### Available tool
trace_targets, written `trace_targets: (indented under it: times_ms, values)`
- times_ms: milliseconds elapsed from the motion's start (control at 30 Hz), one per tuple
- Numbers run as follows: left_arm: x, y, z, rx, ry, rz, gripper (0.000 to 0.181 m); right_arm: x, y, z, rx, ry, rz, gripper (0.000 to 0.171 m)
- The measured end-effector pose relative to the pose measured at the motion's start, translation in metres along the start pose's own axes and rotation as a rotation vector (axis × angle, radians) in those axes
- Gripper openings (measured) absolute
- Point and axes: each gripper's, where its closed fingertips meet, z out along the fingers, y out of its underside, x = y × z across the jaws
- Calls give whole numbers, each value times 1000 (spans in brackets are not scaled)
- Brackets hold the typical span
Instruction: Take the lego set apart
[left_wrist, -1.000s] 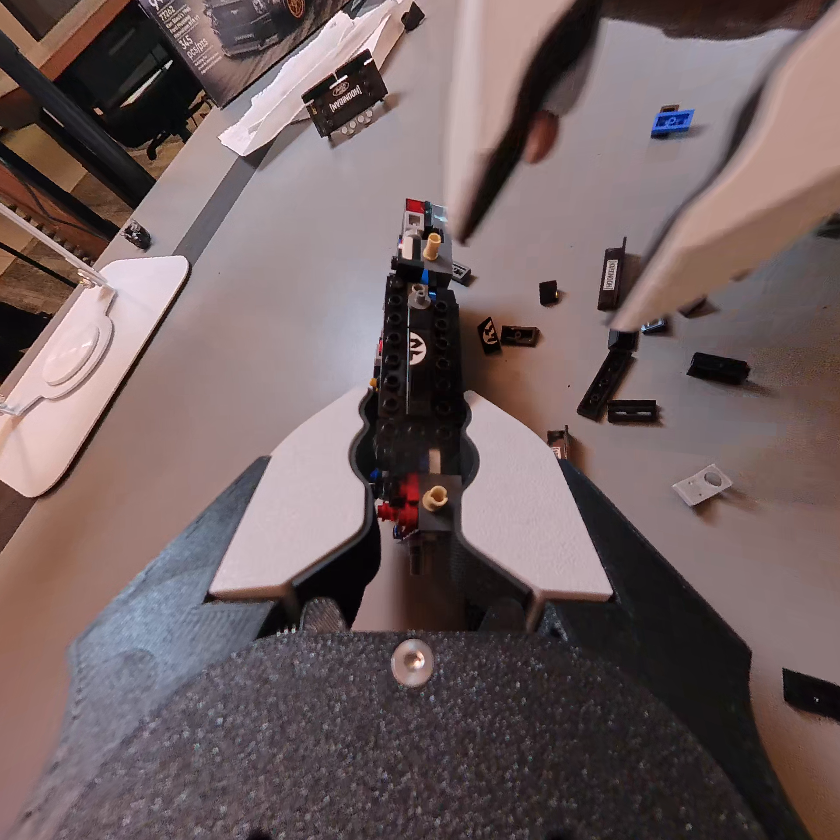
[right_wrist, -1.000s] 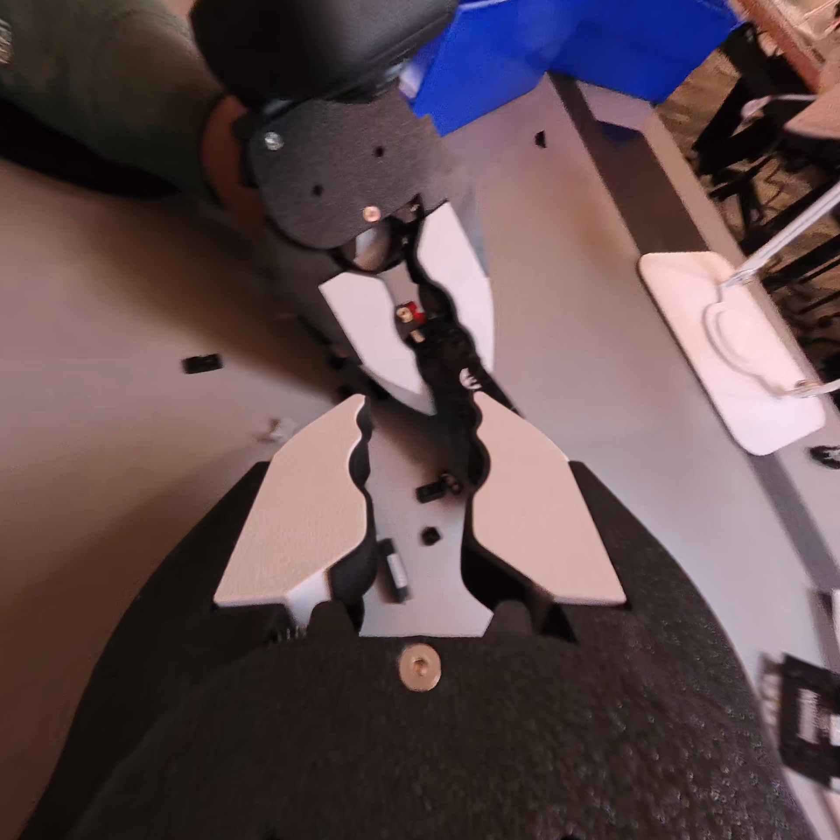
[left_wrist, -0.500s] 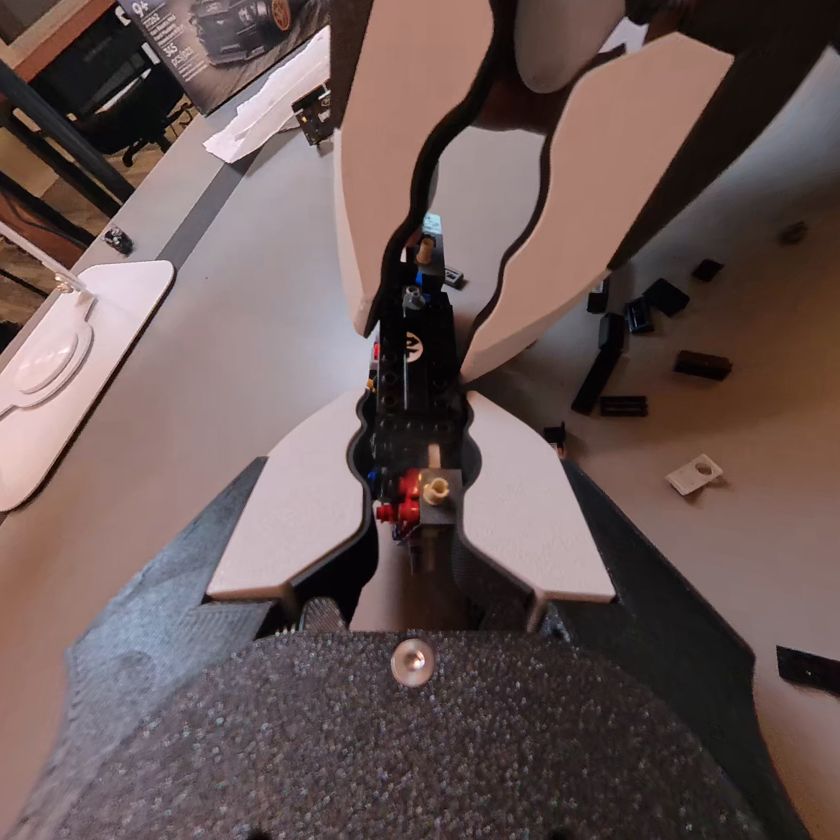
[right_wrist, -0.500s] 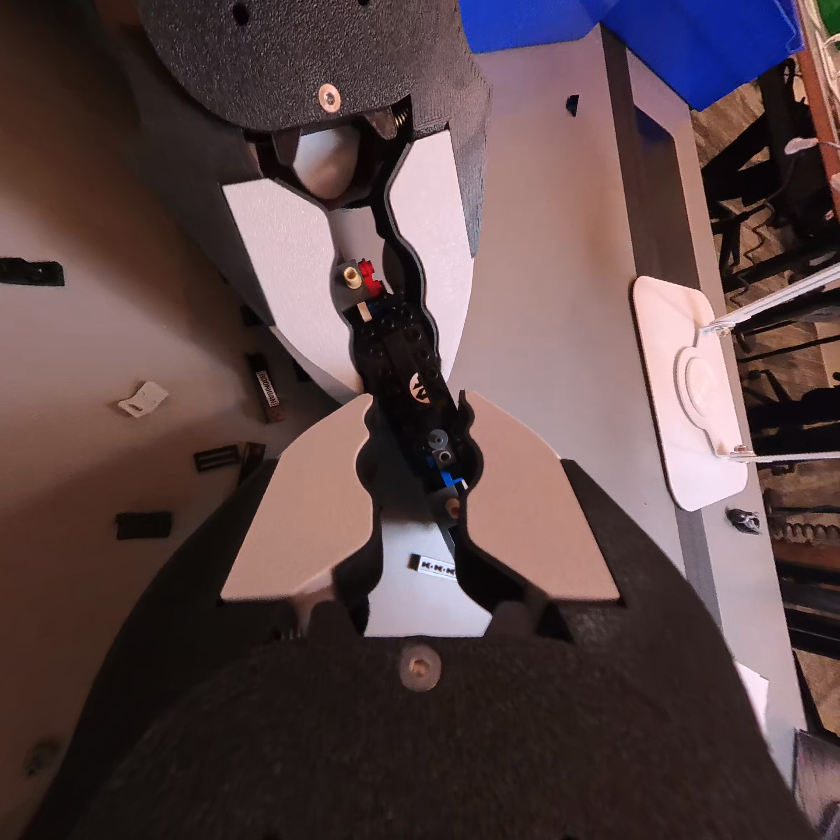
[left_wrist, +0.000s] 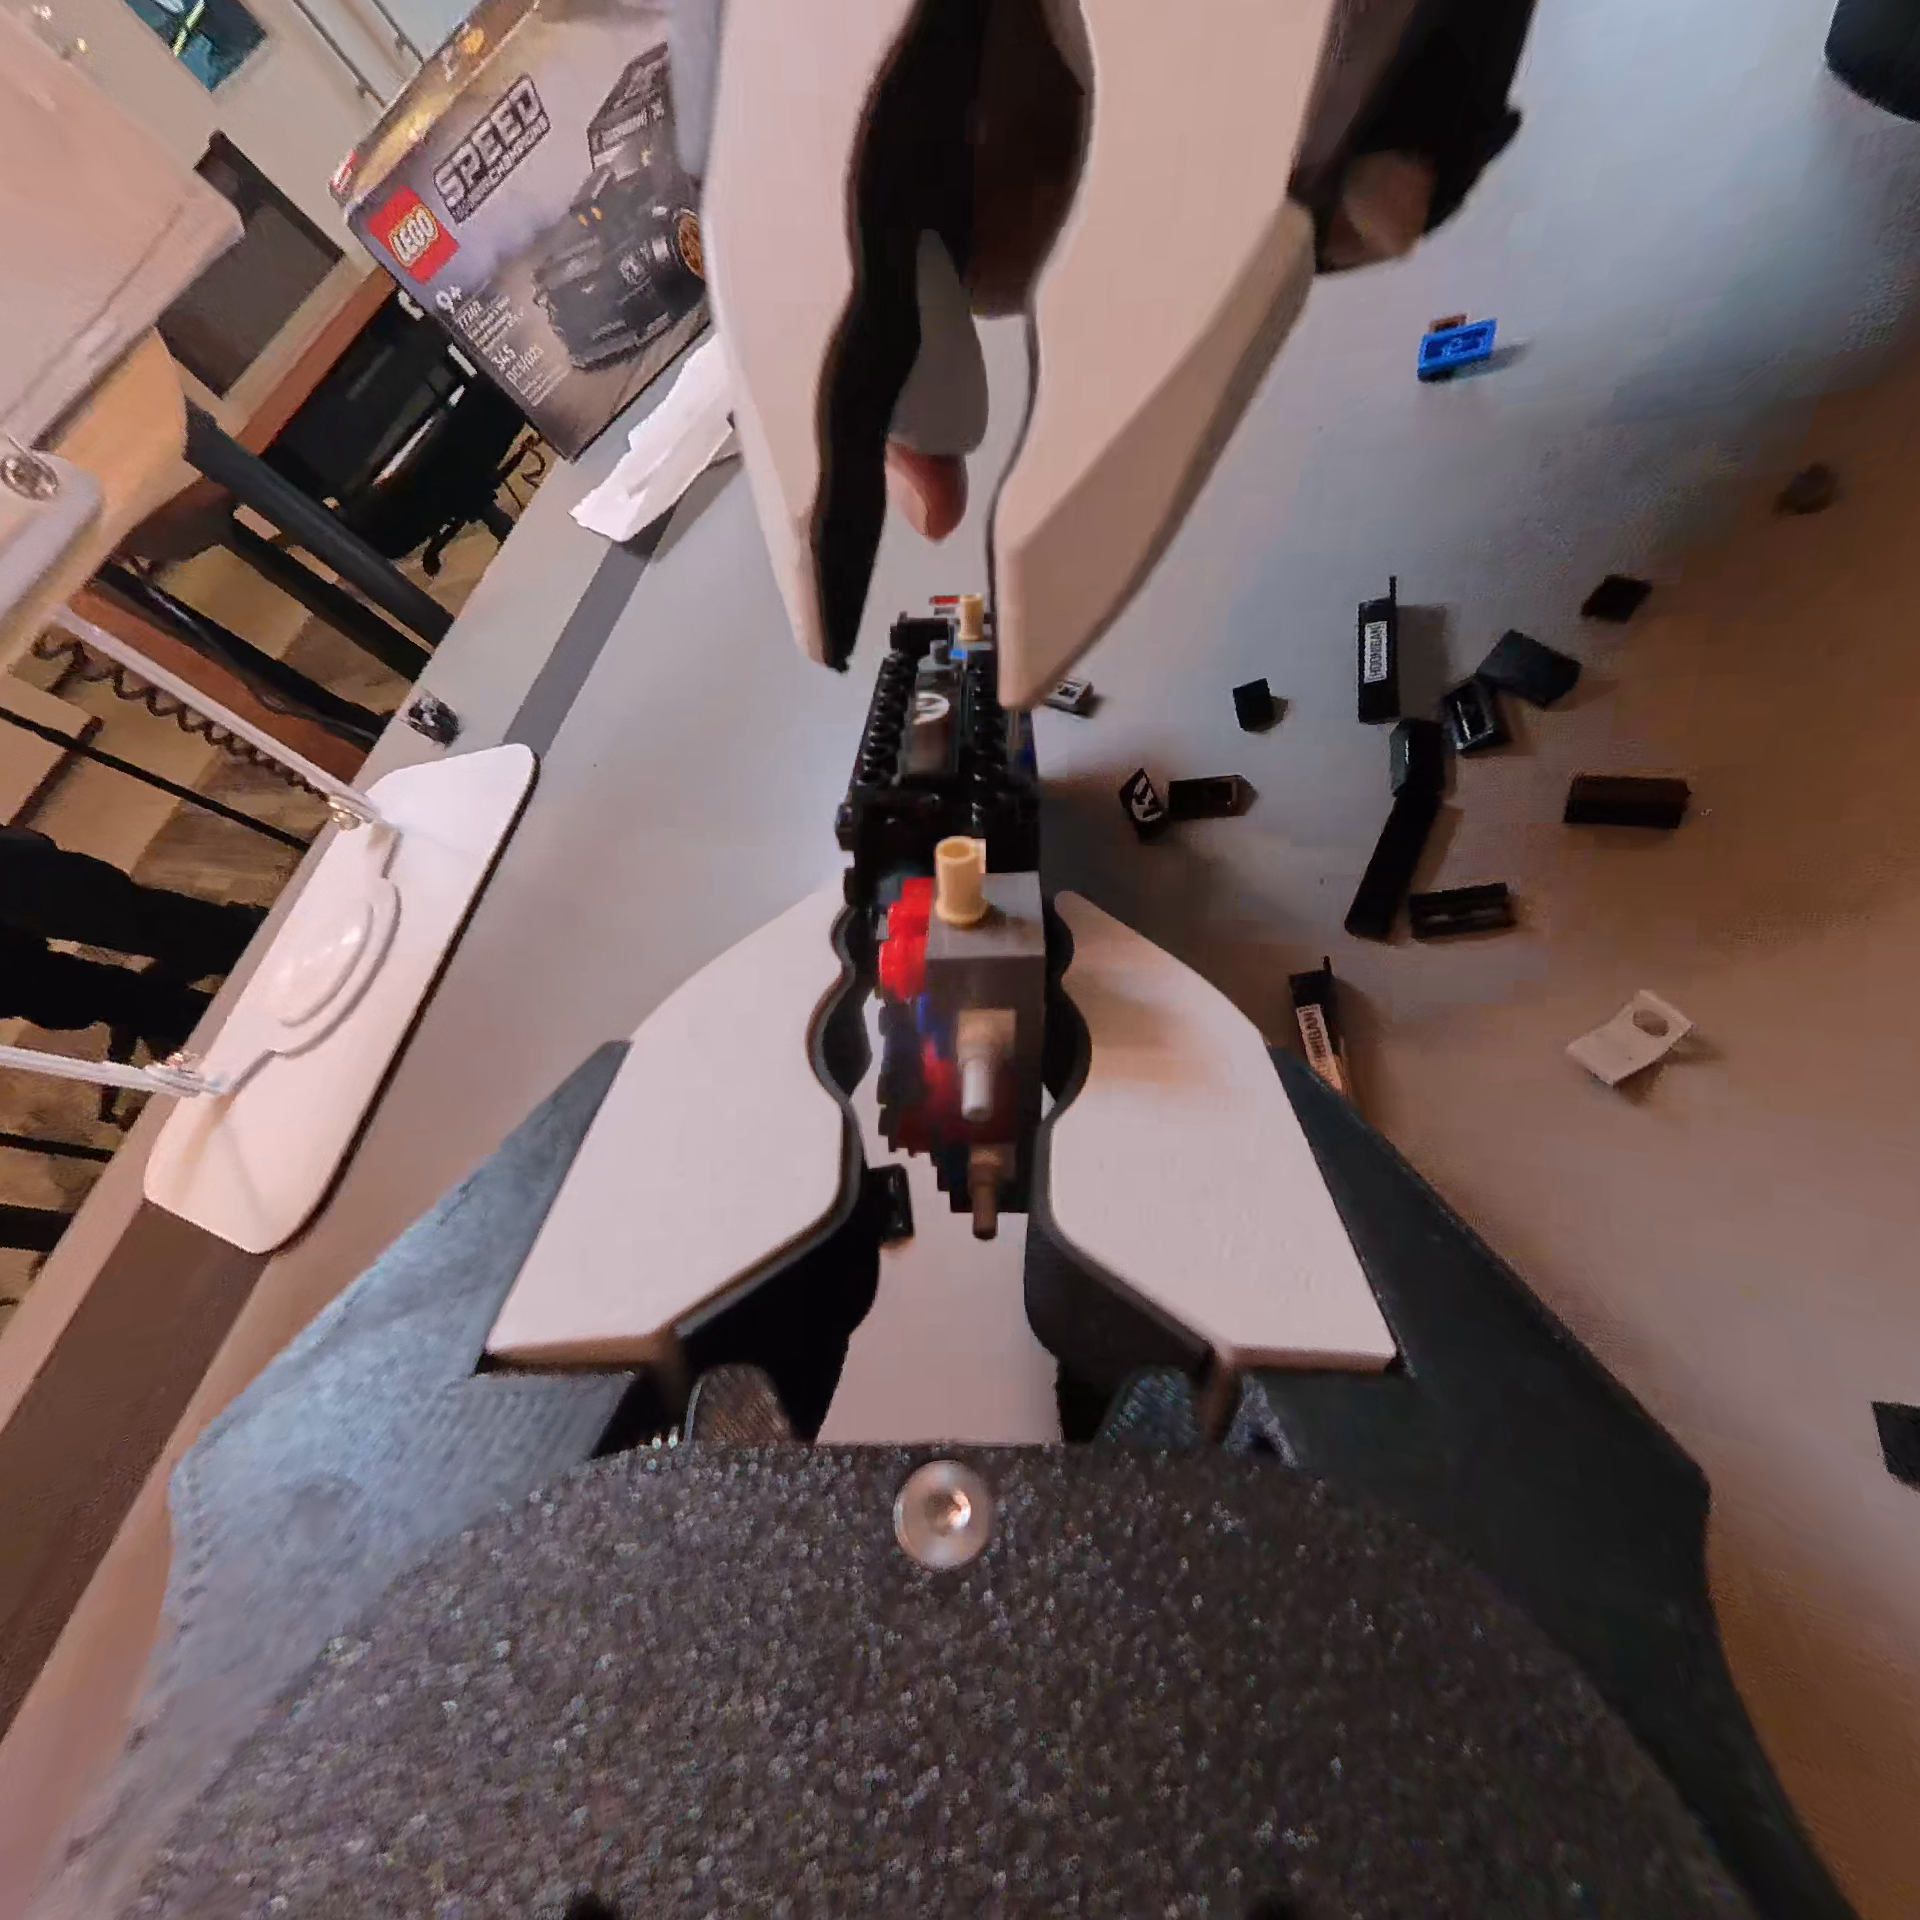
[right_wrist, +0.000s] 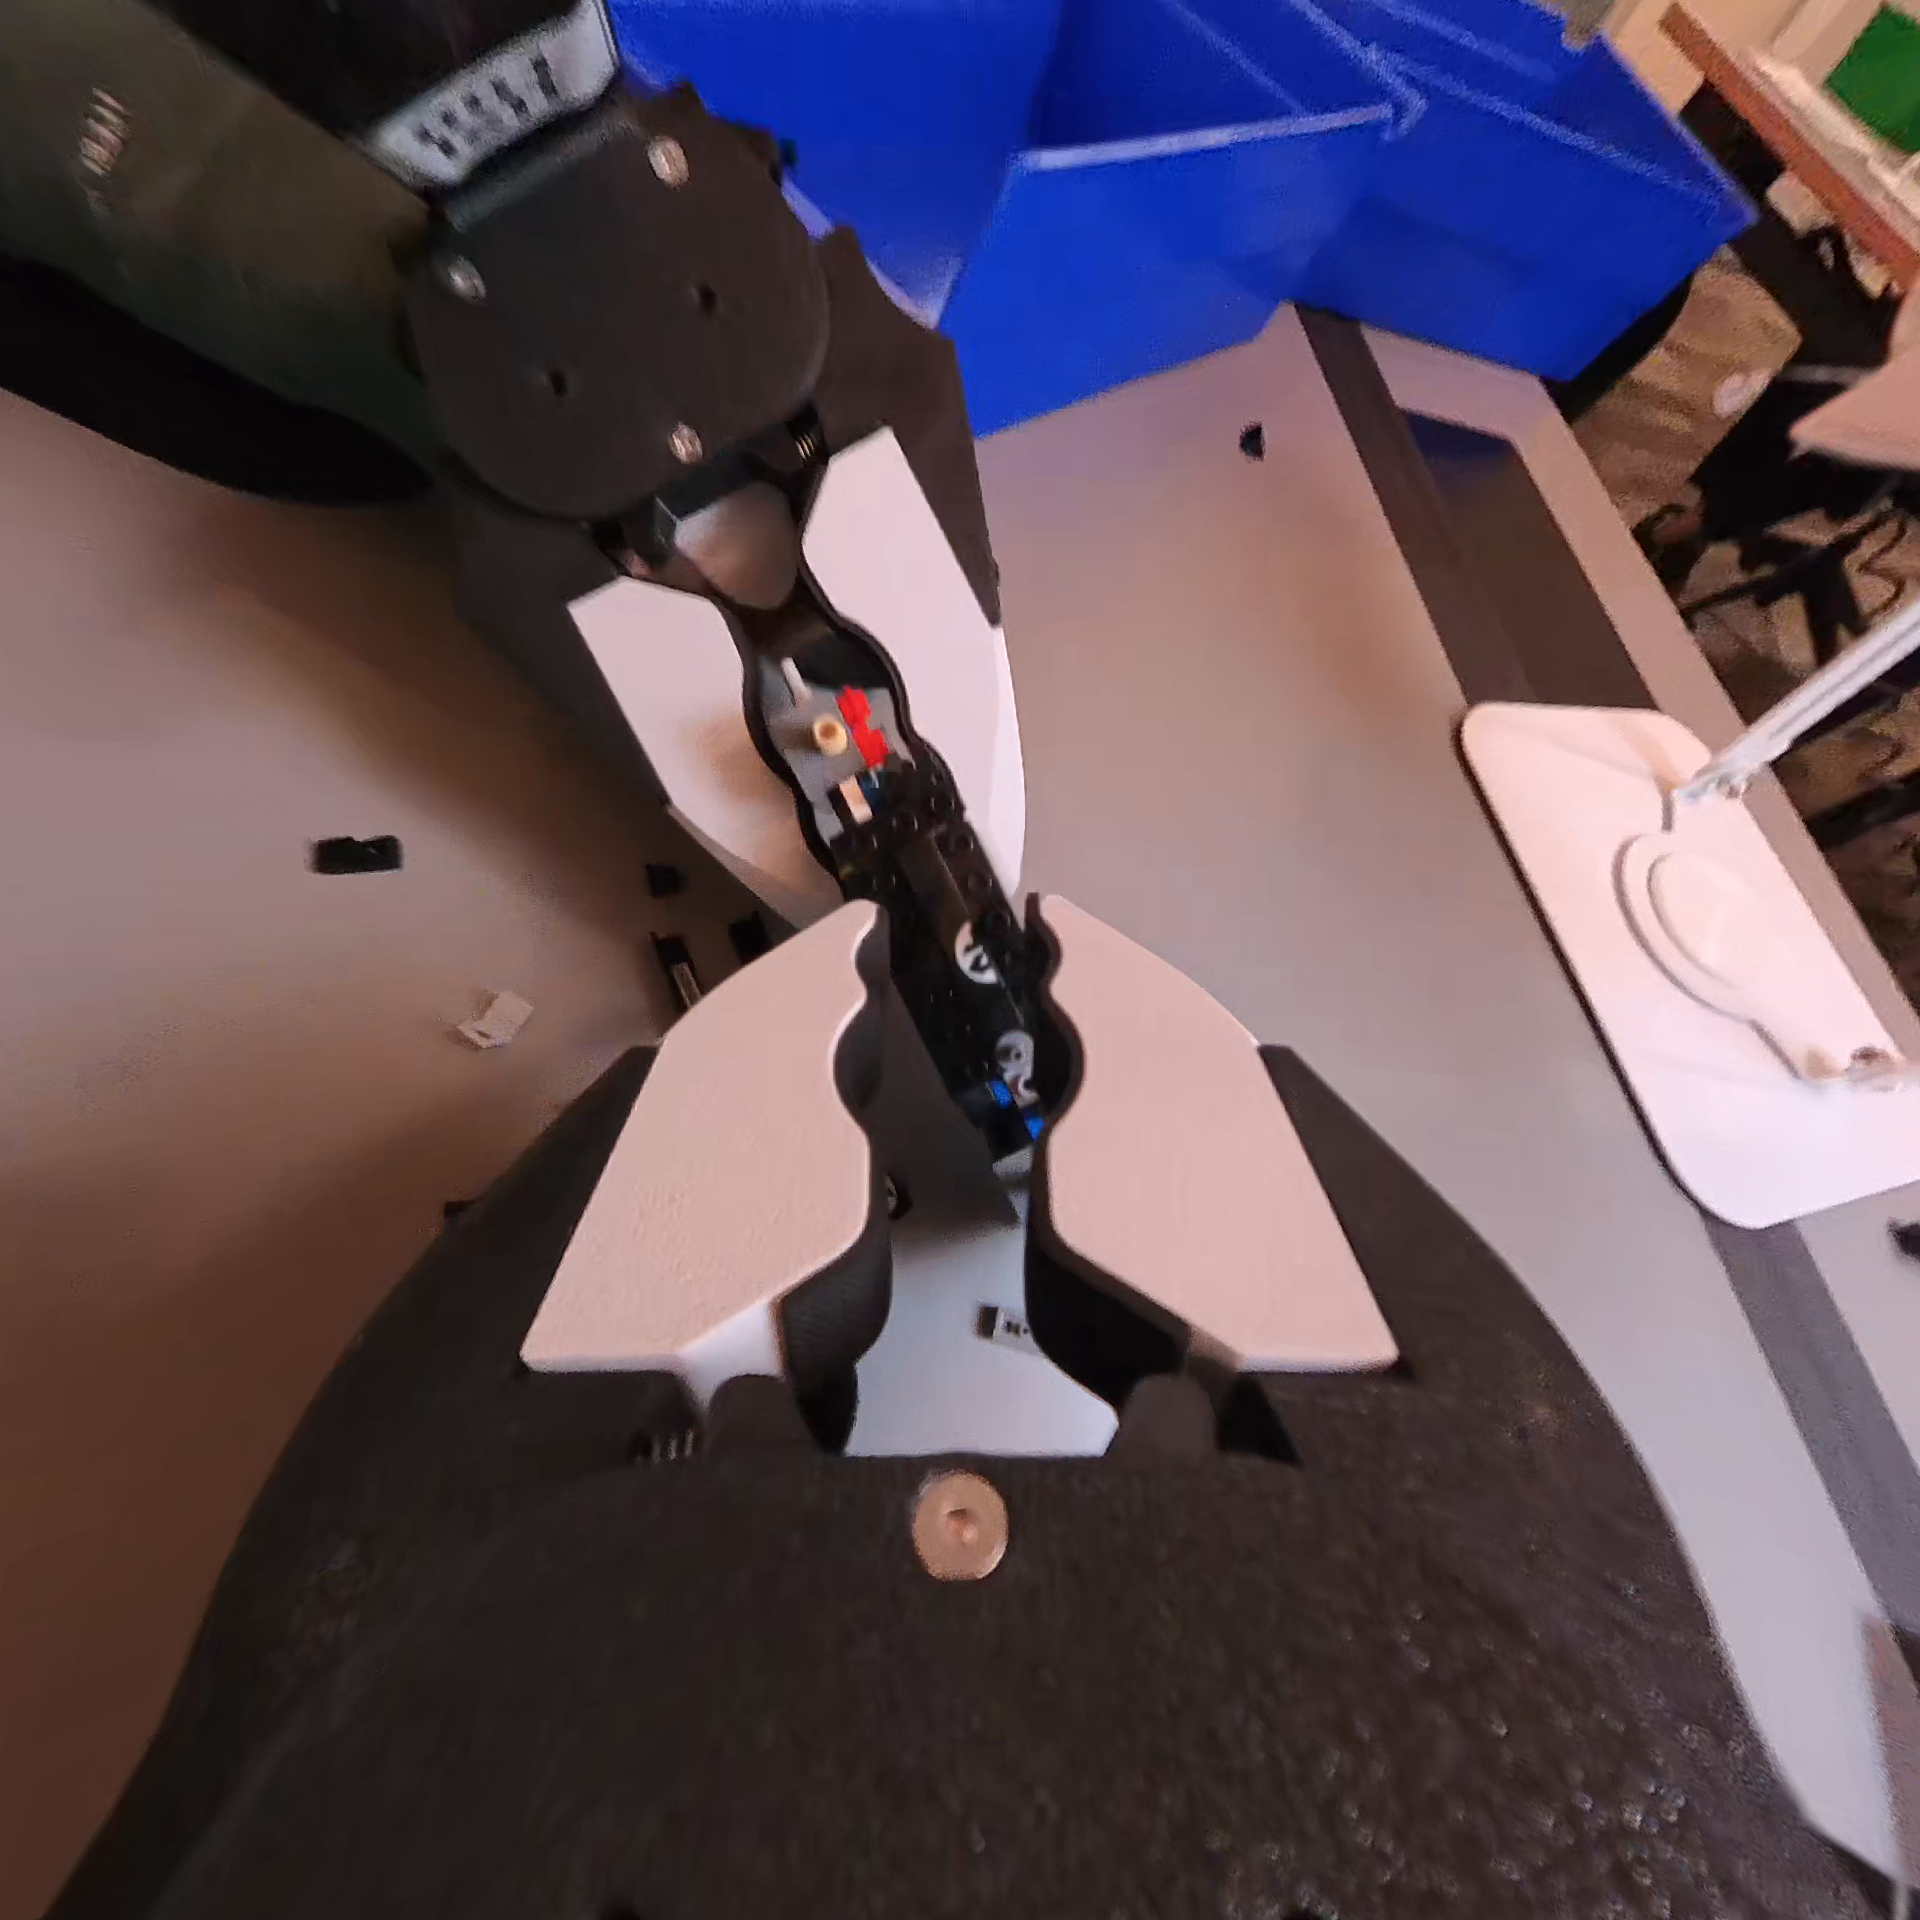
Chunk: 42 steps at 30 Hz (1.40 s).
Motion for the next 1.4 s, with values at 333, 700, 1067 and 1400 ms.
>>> trace_targets:
  times_ms: [333,700,1067,1400]
  values:
    - [4,-2,-4,-40,-18,112,30,-15,2,6,-164,-22,-263,12]
    - [8,1,-7,-166,-35,179,30,-22,-1,7,-295,-15,-492,8]
    - [1,1,-6,-162,-40,43,31,-7,-2,6,-111,133,-97,0]
    - [4,-1,-6,-145,-11,-16,30,-6,-8,-8,5,176,-32,14]
